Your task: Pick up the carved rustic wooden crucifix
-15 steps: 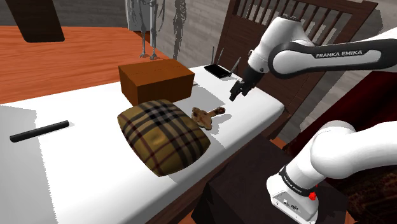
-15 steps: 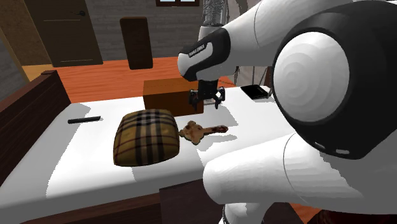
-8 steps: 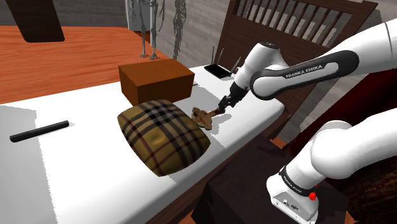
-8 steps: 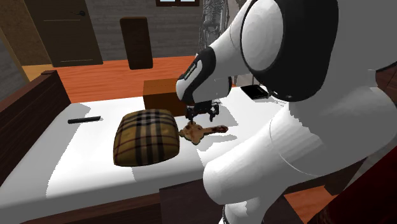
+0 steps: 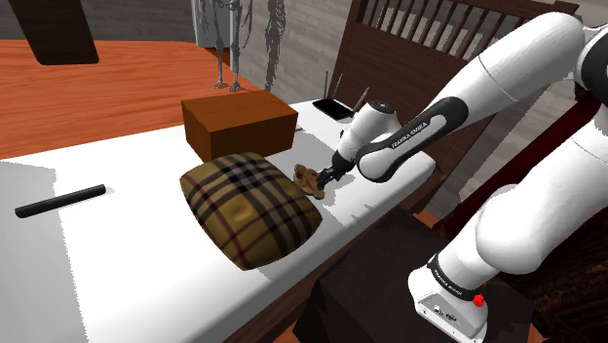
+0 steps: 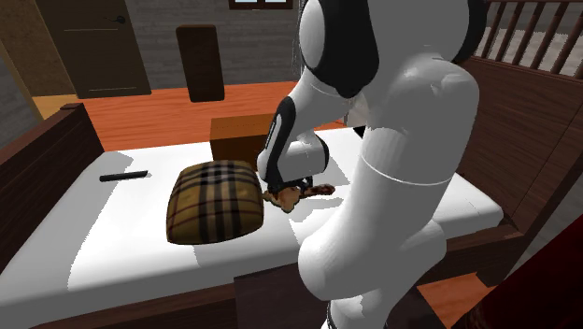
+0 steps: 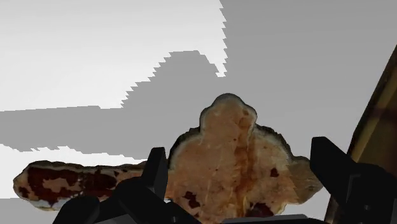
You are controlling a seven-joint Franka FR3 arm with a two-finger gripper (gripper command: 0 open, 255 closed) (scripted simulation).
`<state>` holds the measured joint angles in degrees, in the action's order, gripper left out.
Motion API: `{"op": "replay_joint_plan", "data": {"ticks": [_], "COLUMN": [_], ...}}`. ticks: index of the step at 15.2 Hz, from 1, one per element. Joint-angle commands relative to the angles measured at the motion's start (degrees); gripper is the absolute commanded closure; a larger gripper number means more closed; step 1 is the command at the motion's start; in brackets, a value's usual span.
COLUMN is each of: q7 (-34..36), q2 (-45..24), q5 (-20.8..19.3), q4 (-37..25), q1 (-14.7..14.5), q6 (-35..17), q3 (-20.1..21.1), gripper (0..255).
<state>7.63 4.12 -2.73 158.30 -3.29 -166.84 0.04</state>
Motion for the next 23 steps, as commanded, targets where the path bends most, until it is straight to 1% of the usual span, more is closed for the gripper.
{"op": "replay_joint_plan", "data": {"ticks": [1,8,10,11,19,23], "q7": [0.5,2.5,2.6,2.6,2.8,1.8], "q2": [-5.4,-12.7,-13.3,-13.4,-13.6,-10.1], "q5": [-0.7,-3.2,-3.3,-3.3,-3.4,-2.4], "q4": [-1.4,-2.1,-2.1,-2.2,-2.2,-1.7], "q1": [0.1,-0.7,-0.9,-0.9,-1.1,-0.1], "q6": [-4.5,-11.1,-11.6,-11.7,-11.9,-8.8], "q3": [0.1,-1.3,-1.5,-1.5,-1.7,-0.5], "gripper": [0,0,0,255,255,255]}}
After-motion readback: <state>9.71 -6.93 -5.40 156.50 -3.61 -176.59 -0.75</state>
